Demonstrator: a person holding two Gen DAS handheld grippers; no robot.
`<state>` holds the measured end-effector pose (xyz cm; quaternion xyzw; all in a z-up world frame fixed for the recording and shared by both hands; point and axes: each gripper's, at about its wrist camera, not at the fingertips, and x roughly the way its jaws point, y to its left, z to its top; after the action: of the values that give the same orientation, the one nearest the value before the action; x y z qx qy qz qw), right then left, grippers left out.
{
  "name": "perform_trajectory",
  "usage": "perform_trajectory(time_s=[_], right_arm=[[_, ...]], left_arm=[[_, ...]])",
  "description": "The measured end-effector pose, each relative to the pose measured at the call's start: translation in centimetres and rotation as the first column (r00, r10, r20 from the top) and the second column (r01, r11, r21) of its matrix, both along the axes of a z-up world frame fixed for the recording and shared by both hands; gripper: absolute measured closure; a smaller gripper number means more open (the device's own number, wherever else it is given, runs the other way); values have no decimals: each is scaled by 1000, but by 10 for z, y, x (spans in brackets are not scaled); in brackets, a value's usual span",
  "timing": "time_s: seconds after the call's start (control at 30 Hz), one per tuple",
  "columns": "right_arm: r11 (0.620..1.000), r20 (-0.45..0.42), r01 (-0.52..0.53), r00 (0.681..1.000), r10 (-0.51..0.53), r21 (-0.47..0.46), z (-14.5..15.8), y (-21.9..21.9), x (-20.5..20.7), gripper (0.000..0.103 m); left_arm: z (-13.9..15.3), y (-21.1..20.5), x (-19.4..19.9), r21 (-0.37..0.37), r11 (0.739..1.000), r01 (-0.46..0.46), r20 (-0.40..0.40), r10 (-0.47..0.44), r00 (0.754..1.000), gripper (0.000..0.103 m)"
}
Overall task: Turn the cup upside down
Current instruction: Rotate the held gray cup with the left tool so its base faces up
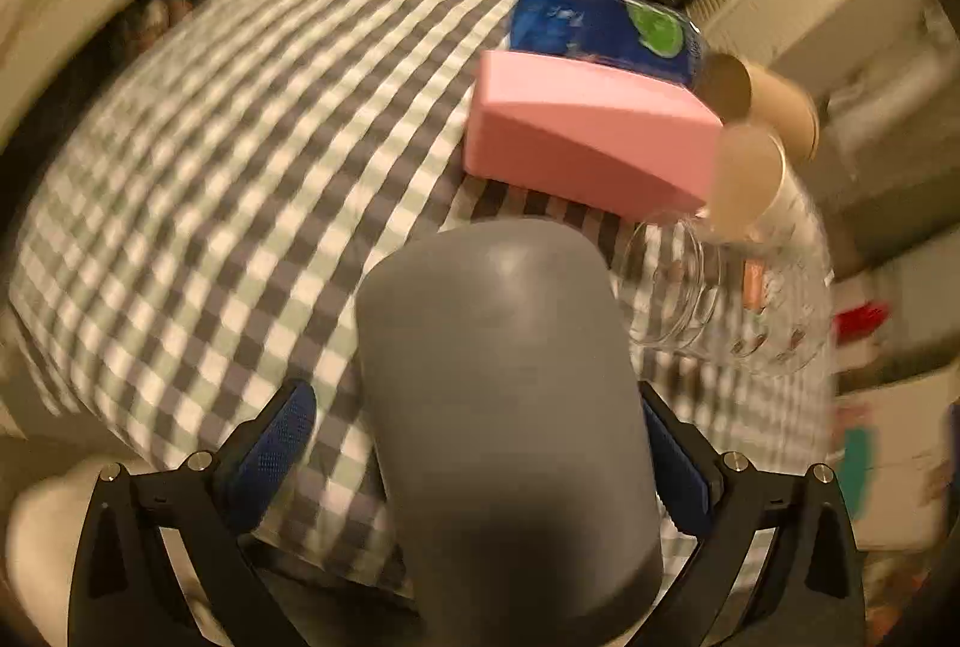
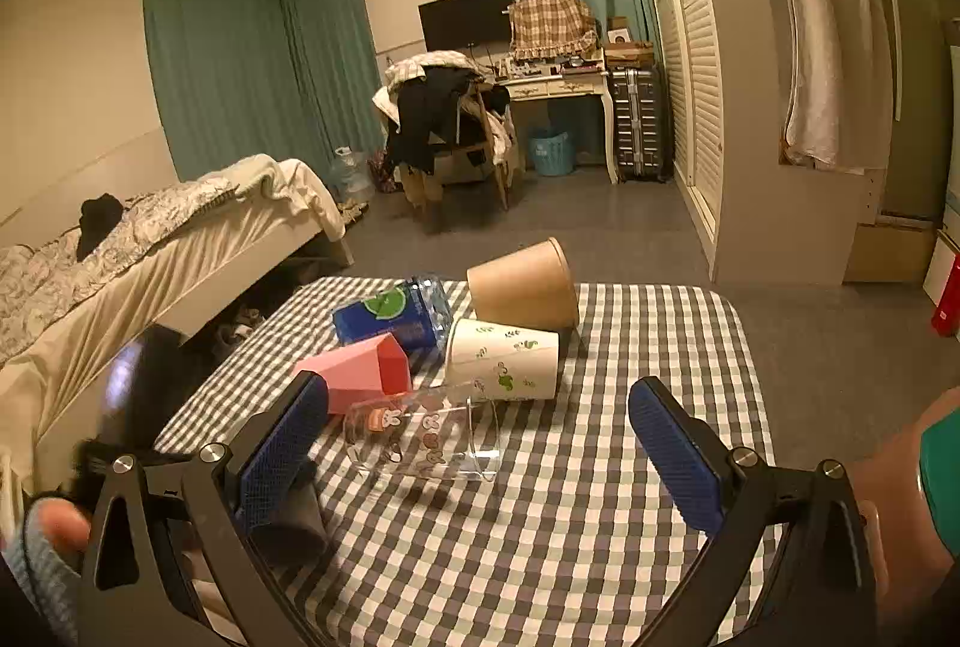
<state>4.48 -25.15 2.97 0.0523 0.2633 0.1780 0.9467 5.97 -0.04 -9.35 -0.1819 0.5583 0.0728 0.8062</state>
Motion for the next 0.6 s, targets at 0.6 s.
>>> perform_trajectory(time_s=[0.6], right_arm=[[999,9,48,999,-49,15,4,-27,-9,2]], left_arm=[[49,-24,-20,185,980,79,274,-128,953,30]])
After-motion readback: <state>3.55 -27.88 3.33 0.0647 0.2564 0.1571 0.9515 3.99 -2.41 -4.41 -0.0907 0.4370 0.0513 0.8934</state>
